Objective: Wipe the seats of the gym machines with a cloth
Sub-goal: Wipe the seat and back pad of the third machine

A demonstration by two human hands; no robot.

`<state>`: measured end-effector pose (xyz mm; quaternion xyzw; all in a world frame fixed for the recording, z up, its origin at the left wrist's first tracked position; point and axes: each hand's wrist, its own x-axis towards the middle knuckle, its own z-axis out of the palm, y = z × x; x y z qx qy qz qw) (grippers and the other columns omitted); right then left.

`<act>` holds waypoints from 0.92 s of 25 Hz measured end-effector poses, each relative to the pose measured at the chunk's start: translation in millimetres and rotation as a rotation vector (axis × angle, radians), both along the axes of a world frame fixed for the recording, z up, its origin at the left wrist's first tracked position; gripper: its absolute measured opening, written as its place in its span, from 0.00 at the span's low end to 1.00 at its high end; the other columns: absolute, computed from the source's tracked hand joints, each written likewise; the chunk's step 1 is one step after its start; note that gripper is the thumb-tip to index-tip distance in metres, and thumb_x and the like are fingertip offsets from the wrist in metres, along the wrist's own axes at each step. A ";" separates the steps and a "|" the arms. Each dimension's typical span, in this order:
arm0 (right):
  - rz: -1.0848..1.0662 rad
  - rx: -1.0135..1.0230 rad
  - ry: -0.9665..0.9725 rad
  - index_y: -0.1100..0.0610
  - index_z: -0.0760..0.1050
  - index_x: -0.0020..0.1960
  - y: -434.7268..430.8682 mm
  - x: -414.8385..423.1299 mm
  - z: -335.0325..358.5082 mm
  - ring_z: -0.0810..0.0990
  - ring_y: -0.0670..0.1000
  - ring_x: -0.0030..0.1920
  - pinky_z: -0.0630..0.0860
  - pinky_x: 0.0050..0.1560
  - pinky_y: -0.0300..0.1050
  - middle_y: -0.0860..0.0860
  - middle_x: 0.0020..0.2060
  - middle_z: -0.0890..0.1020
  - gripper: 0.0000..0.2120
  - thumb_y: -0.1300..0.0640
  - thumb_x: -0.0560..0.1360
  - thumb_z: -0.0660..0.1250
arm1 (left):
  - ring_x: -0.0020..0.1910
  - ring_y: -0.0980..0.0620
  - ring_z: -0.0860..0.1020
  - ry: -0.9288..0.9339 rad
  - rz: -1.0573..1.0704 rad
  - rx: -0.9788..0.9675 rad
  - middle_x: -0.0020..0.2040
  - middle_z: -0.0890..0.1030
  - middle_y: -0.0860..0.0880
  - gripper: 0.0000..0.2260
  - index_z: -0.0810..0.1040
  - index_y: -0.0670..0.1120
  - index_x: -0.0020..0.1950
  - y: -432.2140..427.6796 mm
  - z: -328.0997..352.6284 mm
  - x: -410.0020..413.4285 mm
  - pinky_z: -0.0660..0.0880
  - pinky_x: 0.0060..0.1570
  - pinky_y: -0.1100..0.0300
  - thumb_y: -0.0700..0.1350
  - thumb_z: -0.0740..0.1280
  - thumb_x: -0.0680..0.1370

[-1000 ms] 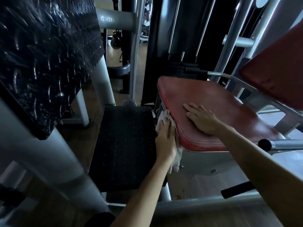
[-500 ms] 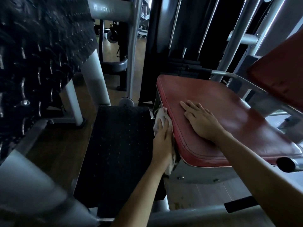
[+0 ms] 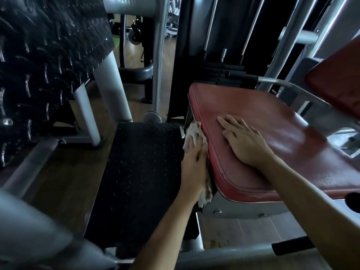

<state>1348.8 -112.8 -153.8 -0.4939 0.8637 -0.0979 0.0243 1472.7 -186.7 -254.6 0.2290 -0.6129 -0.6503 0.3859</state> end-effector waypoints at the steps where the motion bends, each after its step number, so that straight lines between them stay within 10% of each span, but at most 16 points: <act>1: 0.000 0.000 0.004 0.40 0.49 0.81 0.1 0.5 0.1 0.46 0.51 0.81 0.46 0.79 0.52 0.44 0.81 0.50 0.24 0.49 0.85 0.45 | 0.75 0.60 0.65 0.030 0.001 -0.015 0.79 0.63 0.57 0.19 0.68 0.58 0.75 -0.9 3.4 0.3 0.67 0.74 0.53 0.54 0.58 0.84; 11: -0.002 0.000 0.018 0.41 0.49 0.81 -1.7 -1.1 -0.3 0.47 0.53 0.81 0.47 0.79 0.54 0.45 0.82 0.50 0.25 0.49 0.85 0.46 | 0.75 0.50 0.68 -0.011 0.006 0.033 0.75 0.71 0.50 0.25 0.69 0.64 0.73 -23.0 3.3 -18.5 0.68 0.72 0.46 0.68 0.61 0.76; 17: -0.005 -0.003 0.012 0.39 0.49 0.81 -2.1 -3.3 -3.2 0.48 0.53 0.81 0.47 0.79 0.54 0.45 0.81 0.51 0.25 0.48 0.85 0.46 | 0.51 0.82 0.67 -0.082 0.033 -0.036 0.65 0.63 0.67 0.22 0.59 0.55 0.80 -37.7 32.7 -28.3 0.64 0.50 0.82 0.54 0.55 0.86; 23: -0.007 -0.004 0.006 0.40 0.49 0.81 -2.4 -3.7 -3.2 0.48 0.52 0.81 0.47 0.79 0.55 0.46 0.82 0.51 0.25 0.49 0.85 0.46 | 0.77 0.58 0.61 -0.026 -0.014 0.041 0.79 0.61 0.59 0.27 0.56 0.64 0.79 -6.0 14.0 -12.0 0.62 0.76 0.51 0.66 0.54 0.81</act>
